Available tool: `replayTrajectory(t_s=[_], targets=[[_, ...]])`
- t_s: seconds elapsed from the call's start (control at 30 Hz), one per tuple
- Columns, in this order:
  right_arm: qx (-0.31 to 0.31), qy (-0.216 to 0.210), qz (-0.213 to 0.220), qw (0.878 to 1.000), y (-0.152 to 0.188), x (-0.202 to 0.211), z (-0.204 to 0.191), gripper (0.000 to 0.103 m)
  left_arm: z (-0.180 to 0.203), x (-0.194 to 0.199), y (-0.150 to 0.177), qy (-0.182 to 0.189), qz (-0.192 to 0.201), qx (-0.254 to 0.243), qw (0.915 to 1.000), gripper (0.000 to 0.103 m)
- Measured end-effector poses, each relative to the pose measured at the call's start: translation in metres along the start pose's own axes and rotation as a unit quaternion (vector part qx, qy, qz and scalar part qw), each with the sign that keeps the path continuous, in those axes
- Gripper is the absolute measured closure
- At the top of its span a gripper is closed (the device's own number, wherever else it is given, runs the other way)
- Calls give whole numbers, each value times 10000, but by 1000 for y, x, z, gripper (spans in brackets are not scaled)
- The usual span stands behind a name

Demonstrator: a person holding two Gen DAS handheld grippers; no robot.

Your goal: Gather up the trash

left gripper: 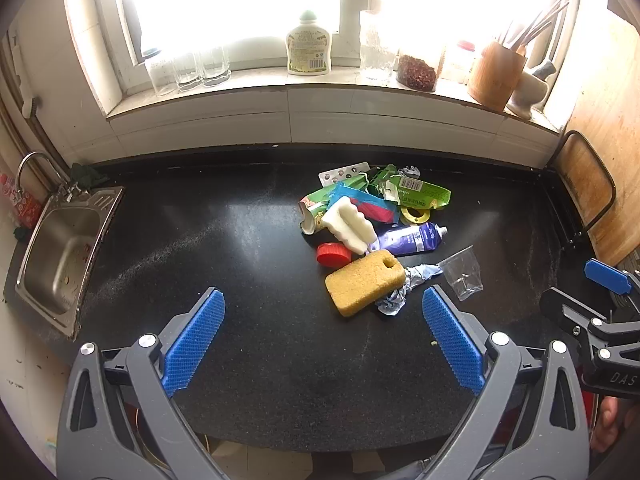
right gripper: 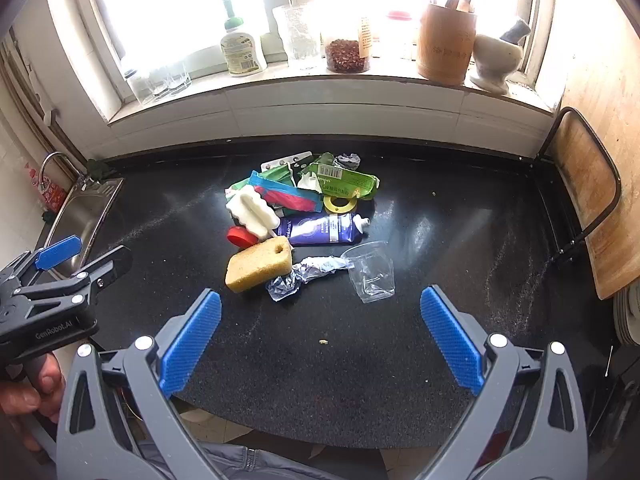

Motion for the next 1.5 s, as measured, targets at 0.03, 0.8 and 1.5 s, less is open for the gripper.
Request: replayTrajectory(t_s=[0.03, 0.8, 1.5], targets=[[1, 0, -7, 10000, 0, -1, 0, 6, 1, 0, 0, 8, -2, -1, 10000, 7], [32, -29, -21, 10000, -7, -3, -1, 6, 9, -1, -4, 111, 35, -5, 9999, 7], [99, 26, -30, 9999, -4, -5, 3, 6, 5, -6, -5, 81, 36, -52, 9999, 7]])
Point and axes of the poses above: each gripper's, at about its wrist camera, not at the fingertips, and x roughly against the way its jaws point, z to its right, y to its underside, the point moved 7 cm from there along -x, roughly the way its jaws point, and after that the axes turned 4 degrees about -x, right-handed, at the moved point
